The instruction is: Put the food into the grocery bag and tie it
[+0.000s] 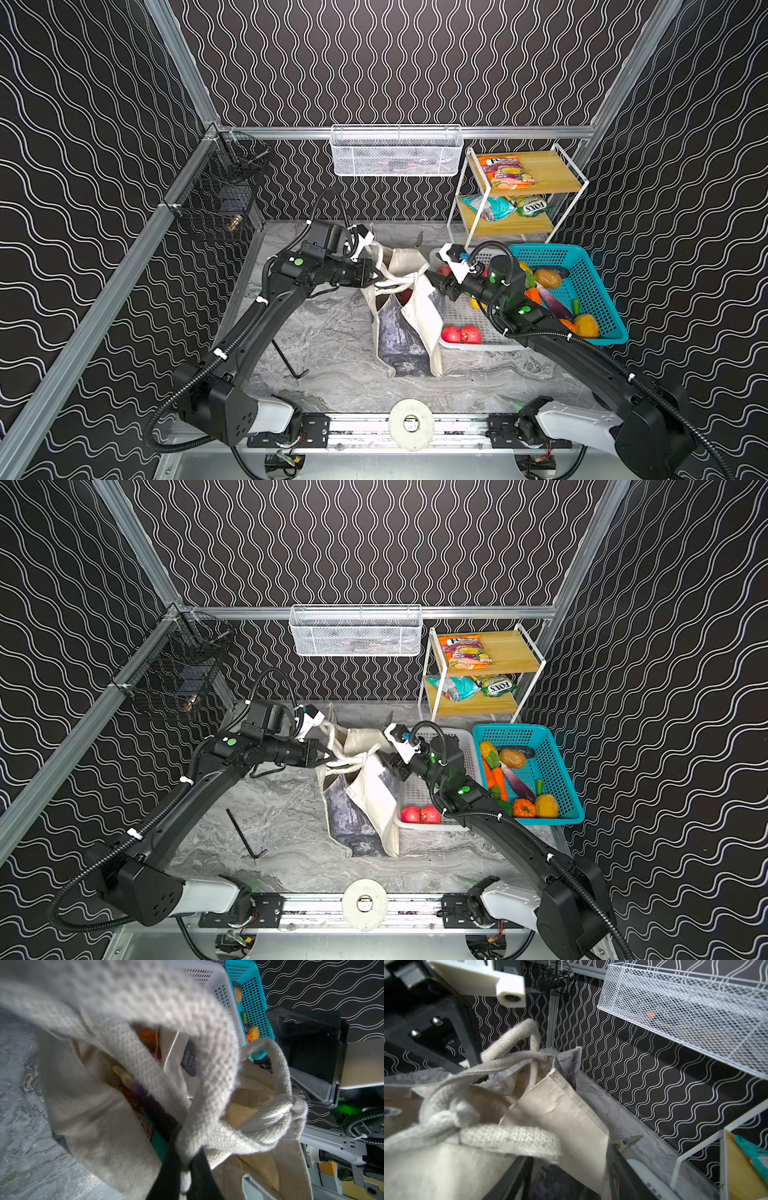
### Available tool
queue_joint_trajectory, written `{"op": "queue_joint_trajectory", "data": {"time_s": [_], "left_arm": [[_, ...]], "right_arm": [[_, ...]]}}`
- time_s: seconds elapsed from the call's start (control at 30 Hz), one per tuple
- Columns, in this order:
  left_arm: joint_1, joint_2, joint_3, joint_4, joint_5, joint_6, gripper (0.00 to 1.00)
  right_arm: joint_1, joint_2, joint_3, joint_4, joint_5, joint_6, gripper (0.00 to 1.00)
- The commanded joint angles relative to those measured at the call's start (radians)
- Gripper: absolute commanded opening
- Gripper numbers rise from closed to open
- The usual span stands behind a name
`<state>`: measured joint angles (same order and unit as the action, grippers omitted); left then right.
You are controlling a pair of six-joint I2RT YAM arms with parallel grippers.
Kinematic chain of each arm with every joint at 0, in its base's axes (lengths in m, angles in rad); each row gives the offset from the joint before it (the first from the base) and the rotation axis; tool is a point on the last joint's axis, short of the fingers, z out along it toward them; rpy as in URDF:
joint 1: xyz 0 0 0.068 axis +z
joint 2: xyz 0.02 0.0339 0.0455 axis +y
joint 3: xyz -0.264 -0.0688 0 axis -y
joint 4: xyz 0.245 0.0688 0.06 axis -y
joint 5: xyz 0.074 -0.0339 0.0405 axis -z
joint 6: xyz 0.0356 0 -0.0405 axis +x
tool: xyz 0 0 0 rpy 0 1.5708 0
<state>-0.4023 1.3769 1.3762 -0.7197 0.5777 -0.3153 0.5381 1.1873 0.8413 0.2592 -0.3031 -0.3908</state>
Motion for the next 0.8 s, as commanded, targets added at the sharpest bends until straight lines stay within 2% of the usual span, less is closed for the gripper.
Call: {"op": "queue_joint_trajectory", "data": {"time_s": [0.0, 0.13, 0.43, 0.77], "left_arm": [[-0.002, 0.002, 0.002, 0.000, 0.009, 0.009, 0.00], [-0.002, 0.002, -0.001, 0.002, 0.008, 0.009, 0.00], [-0.001, 0.008, 0.006, 0.000, 0.014, 0.012, 0.00], [-0.002, 0.014, 0.009, 0.005, 0.017, 0.012, 0.00]], "right_arm": [[0.012, -0.006, 0.023, -0.036, -0.049, -0.192, 0.58], [0.034, -0.002, 0.048, -0.080, -0.084, -0.324, 0.56], [0.076, 0.060, 0.151, -0.223, -0.133, -0.496, 0.43], [0.144, 0.102, 0.209, -0.259, -0.114, -0.601, 0.45]]}}
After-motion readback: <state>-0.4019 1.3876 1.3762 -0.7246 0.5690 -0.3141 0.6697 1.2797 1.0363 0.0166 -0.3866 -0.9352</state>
